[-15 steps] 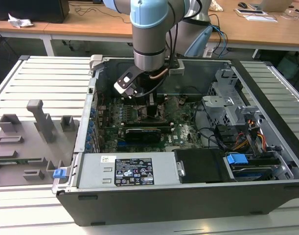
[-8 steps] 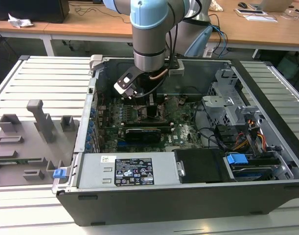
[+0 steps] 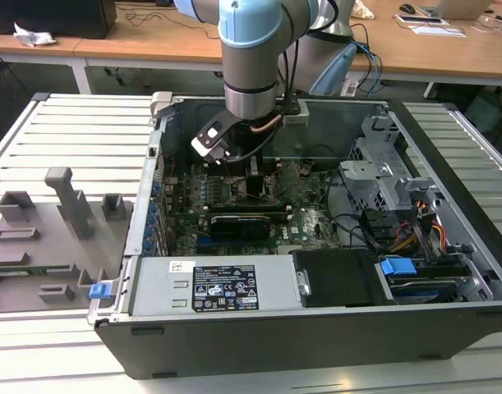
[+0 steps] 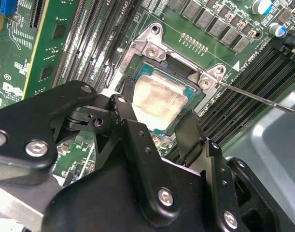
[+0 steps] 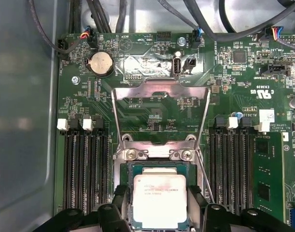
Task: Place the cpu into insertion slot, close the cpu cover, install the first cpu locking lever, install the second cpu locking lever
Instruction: 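Place the cpu into insertion slot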
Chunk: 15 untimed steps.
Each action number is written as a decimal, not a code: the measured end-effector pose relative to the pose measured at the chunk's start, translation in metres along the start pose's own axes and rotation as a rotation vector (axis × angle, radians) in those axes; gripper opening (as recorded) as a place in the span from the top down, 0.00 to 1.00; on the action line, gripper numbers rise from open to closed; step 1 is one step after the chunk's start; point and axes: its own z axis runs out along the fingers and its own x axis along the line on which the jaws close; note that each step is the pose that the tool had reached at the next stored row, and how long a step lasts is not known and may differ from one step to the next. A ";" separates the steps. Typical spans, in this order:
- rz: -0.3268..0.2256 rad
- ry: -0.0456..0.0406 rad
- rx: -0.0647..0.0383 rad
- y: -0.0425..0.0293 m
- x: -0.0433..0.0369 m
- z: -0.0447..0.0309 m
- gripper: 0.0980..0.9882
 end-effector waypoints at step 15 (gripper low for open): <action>0.004 -0.0005 0.000 0.0005 0.0004 -0.0087 0.43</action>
